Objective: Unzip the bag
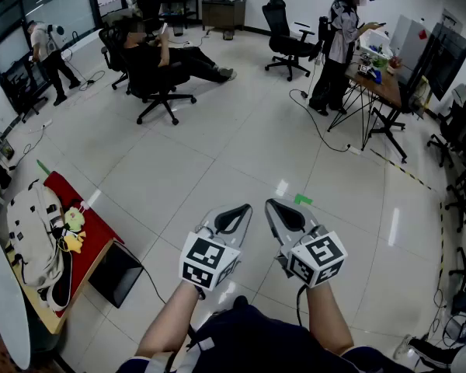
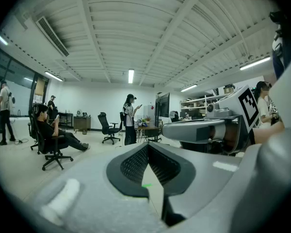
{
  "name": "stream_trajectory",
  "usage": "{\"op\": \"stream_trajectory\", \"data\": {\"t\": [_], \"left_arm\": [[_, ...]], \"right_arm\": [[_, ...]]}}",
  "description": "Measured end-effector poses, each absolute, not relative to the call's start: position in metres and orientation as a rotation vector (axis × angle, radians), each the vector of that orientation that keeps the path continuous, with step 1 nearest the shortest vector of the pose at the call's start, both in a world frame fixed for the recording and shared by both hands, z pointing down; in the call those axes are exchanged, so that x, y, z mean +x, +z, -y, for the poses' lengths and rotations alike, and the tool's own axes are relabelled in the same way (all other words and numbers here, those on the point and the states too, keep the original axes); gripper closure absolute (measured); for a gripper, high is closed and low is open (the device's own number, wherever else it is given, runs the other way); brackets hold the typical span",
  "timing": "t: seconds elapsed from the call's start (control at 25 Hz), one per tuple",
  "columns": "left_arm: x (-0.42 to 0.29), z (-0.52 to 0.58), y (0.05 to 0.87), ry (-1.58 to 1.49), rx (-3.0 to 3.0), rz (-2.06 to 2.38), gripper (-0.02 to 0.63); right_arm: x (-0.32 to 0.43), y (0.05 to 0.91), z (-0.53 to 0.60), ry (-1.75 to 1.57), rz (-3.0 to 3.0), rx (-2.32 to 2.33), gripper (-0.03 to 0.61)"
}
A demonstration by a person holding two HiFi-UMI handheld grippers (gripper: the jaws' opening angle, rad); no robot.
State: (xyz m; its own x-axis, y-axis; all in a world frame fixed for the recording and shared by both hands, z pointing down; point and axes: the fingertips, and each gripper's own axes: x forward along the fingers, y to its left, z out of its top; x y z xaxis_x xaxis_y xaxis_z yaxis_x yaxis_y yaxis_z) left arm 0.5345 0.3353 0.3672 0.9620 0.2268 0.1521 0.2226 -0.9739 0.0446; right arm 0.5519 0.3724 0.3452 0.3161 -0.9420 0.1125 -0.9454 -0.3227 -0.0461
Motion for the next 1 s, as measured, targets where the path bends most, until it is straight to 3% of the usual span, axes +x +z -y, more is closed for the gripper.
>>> {"op": "stream_trajectory", "data": {"t": [0.48,1.0], "left_arm": [[0.497,-0.305,0.366,0.255,3.091,-0.287,0.609],[0.386,-0.225,0.367,0.205,2.993,0.059,0.609]], "right_arm": [[0.518,0.343,-0.340,0.168,1.903,2.467,0.572],[0.417,0.345,-0.263,0.143,2.205,2.236,0.572]]}}
